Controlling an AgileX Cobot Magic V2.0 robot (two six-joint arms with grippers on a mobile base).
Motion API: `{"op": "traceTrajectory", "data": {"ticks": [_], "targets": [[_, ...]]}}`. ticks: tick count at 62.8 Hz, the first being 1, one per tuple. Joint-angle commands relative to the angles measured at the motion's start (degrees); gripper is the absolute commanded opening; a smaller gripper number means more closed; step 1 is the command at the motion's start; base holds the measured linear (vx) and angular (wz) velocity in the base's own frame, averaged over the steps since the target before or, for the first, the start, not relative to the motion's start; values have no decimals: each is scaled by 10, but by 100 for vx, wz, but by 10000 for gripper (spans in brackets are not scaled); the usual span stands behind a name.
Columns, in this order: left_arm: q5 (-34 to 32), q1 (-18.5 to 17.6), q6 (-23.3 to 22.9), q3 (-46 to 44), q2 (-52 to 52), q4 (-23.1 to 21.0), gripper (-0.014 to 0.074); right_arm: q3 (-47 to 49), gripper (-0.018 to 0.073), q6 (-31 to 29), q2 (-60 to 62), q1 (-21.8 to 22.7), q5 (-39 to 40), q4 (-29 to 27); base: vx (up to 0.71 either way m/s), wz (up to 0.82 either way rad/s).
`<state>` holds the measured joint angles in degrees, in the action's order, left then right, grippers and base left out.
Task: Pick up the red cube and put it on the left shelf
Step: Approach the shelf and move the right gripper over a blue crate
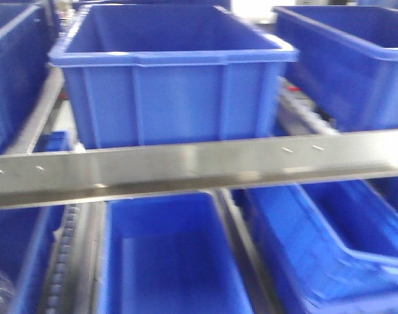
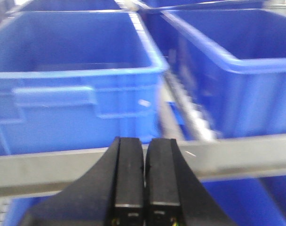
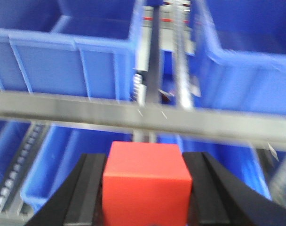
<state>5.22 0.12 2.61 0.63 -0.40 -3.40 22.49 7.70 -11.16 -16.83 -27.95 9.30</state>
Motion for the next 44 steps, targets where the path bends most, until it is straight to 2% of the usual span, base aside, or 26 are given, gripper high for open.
{"op": "traceTrajectory", "data": {"ticks": [1,22,44], "targets": [[-45,-1,-3,14,-7,-4,90,16,141,-6,-6,1,52,8,43,57],[-45,-1,-3,14,-7,-4,90,16,141,-6,-6,1,52,8,36,38],[-45,-1,-3,14,-7,-4,90,16,141,-6,-6,1,52,8,22,12]]}}
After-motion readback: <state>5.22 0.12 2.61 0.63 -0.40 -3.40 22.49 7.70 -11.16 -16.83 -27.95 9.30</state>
